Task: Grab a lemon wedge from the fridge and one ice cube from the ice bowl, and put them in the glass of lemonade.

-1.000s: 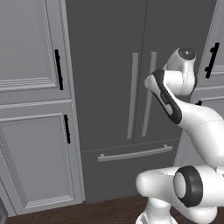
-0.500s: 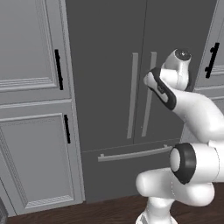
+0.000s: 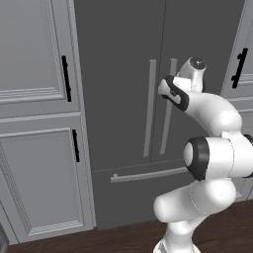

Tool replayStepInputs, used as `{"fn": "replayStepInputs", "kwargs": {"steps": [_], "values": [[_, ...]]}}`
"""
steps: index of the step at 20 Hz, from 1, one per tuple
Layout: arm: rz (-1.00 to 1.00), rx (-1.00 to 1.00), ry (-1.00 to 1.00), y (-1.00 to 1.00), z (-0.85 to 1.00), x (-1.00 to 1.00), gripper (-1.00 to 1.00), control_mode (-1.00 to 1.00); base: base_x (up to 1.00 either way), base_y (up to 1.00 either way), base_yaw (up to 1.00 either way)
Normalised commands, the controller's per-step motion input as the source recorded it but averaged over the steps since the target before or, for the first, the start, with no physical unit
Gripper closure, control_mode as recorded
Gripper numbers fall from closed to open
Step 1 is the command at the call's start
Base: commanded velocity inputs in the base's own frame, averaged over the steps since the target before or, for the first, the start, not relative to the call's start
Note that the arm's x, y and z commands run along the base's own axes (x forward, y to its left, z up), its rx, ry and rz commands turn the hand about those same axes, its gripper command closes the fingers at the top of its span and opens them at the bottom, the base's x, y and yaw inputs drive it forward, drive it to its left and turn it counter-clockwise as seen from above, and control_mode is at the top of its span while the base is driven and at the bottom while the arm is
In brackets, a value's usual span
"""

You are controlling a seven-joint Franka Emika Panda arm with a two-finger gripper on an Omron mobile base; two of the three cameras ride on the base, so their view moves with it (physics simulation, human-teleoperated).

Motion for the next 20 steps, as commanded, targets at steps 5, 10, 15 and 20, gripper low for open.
{"fn": "replayStepInputs", "kwargs": {"steps": [5, 10, 15, 20], "values": [[0.0, 0.0, 0.0, 0.0, -0.4, 0.64, -1.0, -1.0, 0.0, 0.0, 0.0], [0.0, 0.0, 0.0, -0.09, -0.18, 0.49, -1.0, -1.0, 0.0, 0.0, 0.0], [0.0, 0.0, 0.0, -0.42, 0.0, 0.09, -1.0, -1.0, 0.0, 0.0, 0.0], [0.0, 0.0, 0.02, -0.04, -0.34, 0.44, -1.0, -1.0, 0.0, 0.0, 0.0]]}}
